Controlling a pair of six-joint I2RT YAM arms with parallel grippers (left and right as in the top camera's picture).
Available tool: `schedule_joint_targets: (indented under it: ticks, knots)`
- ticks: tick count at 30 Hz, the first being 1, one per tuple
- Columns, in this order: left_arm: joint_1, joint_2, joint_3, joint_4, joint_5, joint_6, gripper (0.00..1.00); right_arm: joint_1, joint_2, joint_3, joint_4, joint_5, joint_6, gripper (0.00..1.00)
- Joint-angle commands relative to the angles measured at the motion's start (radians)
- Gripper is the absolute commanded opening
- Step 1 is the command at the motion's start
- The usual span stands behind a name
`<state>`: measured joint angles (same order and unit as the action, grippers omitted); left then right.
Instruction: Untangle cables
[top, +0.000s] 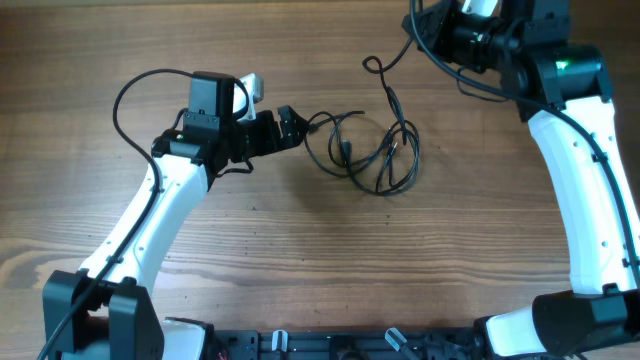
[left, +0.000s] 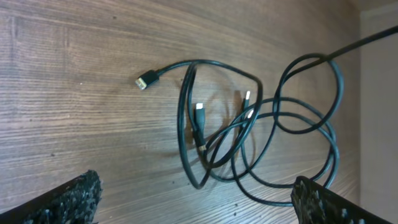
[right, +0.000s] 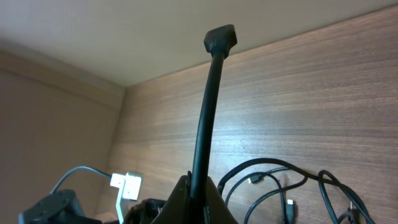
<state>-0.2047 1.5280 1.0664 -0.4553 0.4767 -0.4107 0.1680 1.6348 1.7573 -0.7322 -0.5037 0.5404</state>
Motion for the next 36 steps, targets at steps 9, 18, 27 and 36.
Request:
schedule_joint_targets:
  ticks: [9,18,27,36]
  knots:
    - [-0.003,0.008,-0.002,0.039,0.005,-0.139,1.0,0.026,0.006,0.008,-0.073,0.018,-0.071,0.04]
    - [-0.019,0.01,-0.002,0.069,0.001,-0.222,1.0,0.021,0.006,0.008,-0.069,-0.018,-0.062,0.04]
    - [-0.137,0.01,-0.002,0.253,0.007,-0.15,1.0,-0.047,-0.003,0.053,-0.066,-0.101,-0.044,0.04]
    - [-0.257,0.013,-0.002,0.46,-0.152,-0.166,1.0,-0.206,-0.093,0.128,-0.013,-0.312,-0.038,0.04]
